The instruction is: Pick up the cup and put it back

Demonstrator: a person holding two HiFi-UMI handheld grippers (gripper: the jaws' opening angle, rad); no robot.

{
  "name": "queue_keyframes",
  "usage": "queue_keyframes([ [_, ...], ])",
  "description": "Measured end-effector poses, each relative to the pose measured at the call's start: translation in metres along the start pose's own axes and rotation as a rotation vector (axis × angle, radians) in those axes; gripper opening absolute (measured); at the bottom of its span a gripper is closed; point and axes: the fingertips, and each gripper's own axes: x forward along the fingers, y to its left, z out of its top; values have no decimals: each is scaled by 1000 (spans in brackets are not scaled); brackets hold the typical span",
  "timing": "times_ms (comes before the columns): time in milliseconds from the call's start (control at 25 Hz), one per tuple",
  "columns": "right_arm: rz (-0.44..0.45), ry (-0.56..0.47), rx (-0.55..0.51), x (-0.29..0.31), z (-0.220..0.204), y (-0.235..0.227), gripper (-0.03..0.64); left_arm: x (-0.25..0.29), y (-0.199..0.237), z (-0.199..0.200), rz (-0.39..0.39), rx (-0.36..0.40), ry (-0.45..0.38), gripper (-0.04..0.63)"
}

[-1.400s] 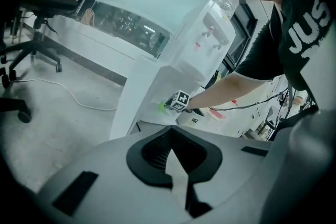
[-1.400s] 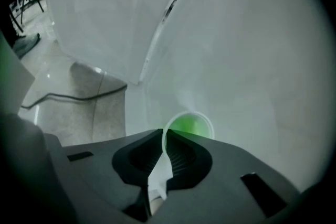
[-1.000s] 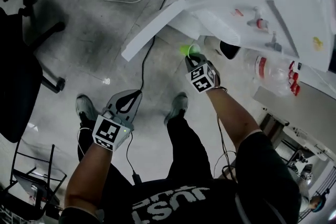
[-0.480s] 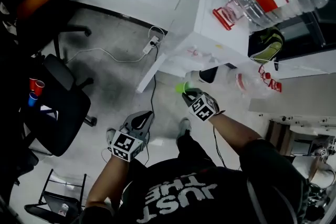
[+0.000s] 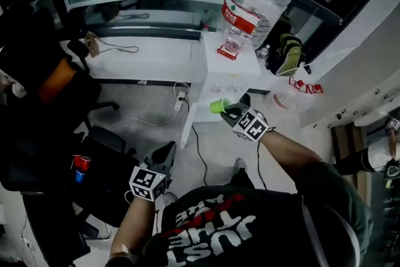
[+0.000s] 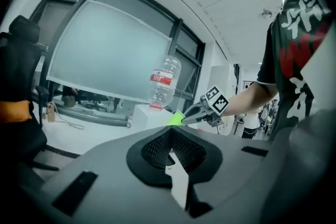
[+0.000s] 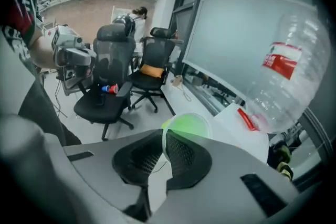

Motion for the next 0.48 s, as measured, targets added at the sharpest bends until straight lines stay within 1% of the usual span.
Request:
queue_keyframes([
  [120,-47,-95,49,-54,40,-5,46,-10,-6,46,-29,-1,4,8],
  [200,-61,-158,60,-94,61,-8,46,-7,-19,79,-56,25,-11,8],
  [320,-70,-245,39,-160,78,-19,46,8,-48,131,-68,55,-68,8],
  [480,-98,-373,8,-249,82,-42,46,36,-86,187,-67,44,-154,8],
])
